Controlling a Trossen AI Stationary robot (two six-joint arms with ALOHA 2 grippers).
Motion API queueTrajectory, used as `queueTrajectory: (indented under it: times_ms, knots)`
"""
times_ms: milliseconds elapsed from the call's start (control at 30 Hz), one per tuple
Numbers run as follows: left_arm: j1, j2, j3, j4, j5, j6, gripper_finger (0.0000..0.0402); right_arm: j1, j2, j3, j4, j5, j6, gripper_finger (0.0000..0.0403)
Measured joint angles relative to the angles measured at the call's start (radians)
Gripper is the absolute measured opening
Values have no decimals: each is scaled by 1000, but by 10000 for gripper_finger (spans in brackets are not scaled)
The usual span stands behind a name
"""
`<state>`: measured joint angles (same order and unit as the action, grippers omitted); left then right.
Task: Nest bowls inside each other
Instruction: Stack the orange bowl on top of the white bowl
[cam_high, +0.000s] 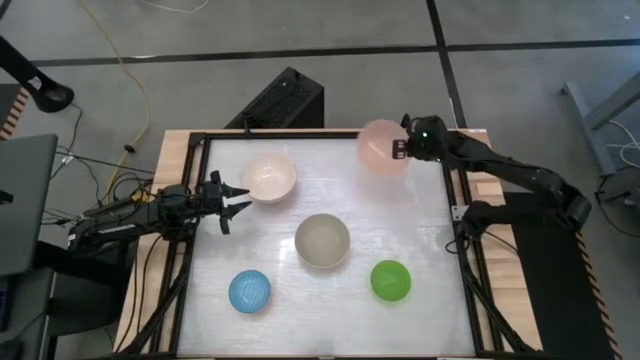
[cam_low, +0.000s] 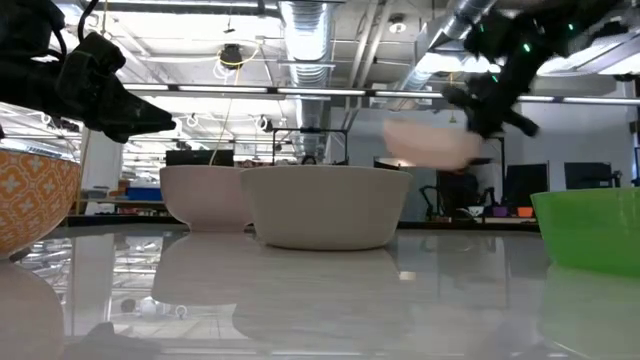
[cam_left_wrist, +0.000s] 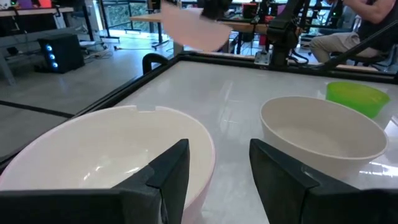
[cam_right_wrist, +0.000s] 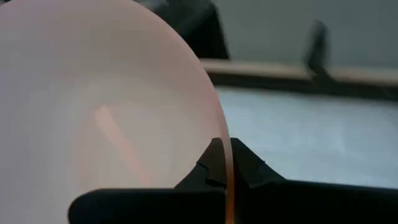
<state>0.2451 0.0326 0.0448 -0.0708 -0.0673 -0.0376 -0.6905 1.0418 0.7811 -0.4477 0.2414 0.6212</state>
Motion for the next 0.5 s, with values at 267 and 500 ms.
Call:
queueTrajectory:
  times_ms: [267, 500]
  knots:
    - [0, 0, 0, 0, 0, 0, 158, 199, 155, 210, 255, 152, -79, 7]
    - [0, 0, 0, 0, 0, 0, 158, 281, 465, 461, 327, 96, -209, 7]
